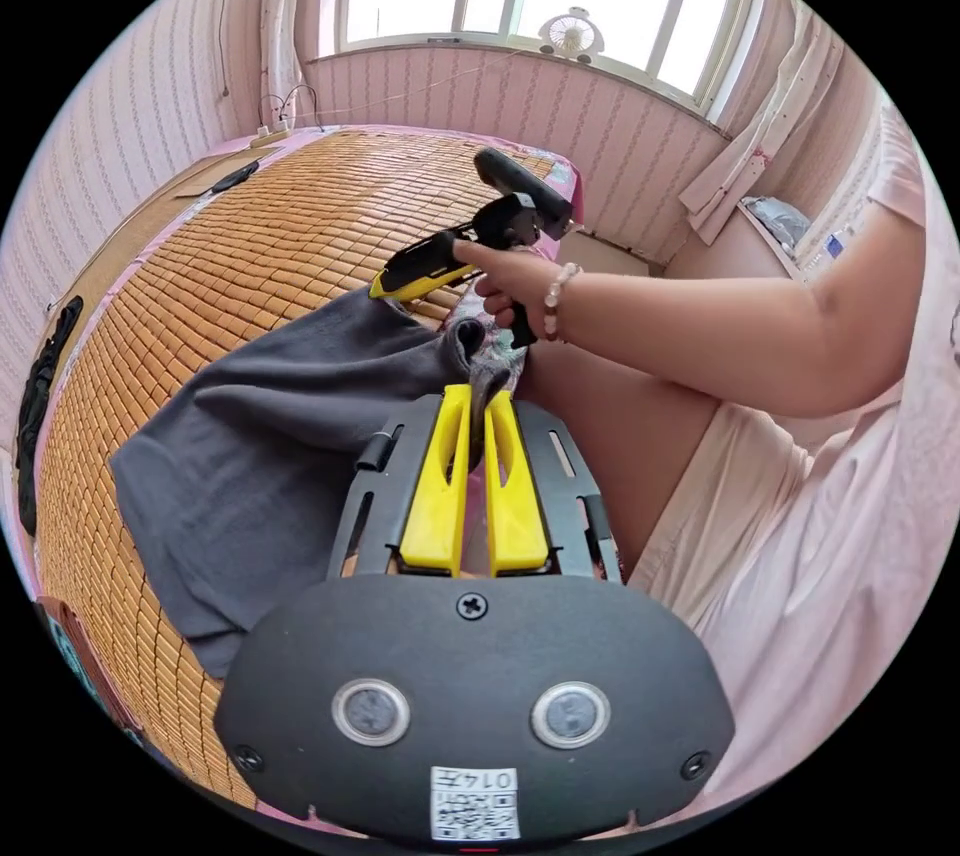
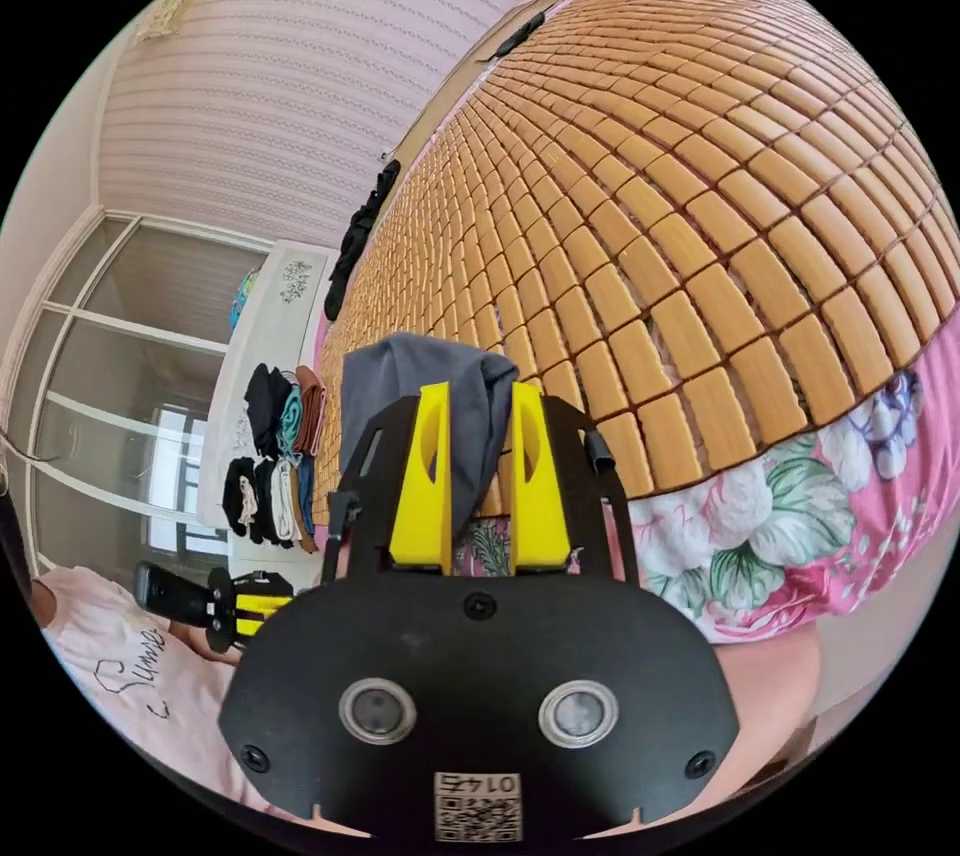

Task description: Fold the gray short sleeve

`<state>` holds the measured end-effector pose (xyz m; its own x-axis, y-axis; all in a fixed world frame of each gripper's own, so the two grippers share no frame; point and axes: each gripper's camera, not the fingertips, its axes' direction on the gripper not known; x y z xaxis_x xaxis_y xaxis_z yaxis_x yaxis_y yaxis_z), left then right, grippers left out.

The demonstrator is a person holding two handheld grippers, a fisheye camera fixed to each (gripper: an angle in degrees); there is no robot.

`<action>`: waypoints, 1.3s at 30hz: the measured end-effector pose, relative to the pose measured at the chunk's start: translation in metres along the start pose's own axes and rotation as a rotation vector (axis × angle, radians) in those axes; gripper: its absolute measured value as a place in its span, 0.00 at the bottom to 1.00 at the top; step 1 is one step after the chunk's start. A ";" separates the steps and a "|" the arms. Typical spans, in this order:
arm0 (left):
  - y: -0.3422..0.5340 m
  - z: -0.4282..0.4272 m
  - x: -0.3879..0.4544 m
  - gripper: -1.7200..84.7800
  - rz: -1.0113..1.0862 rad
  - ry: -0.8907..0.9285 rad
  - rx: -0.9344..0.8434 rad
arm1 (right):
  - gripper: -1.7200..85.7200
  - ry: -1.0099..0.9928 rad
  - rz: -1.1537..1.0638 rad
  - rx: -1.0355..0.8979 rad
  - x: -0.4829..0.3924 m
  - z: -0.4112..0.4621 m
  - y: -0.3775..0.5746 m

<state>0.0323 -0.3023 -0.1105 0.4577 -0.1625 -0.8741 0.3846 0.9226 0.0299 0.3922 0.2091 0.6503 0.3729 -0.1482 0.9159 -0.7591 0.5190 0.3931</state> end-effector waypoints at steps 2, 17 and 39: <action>0.007 -0.004 0.011 0.01 0.006 -0.028 -0.026 | 0.06 0.017 -0.005 -0.017 -0.002 0.006 -0.001; 0.008 -0.071 0.048 0.01 0.062 -0.037 0.019 | 0.03 -0.067 0.000 -0.007 -0.028 -0.118 0.045; 0.118 -0.186 -0.168 0.04 -0.788 -0.167 0.339 | 0.06 -0.012 -0.316 -0.268 -0.280 0.022 -0.052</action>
<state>-0.1485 -0.1010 -0.0503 0.0594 -0.7827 -0.6196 0.8441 0.3707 -0.3874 0.3152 0.2052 0.3753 0.5577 -0.3443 0.7553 -0.4422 0.6468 0.6214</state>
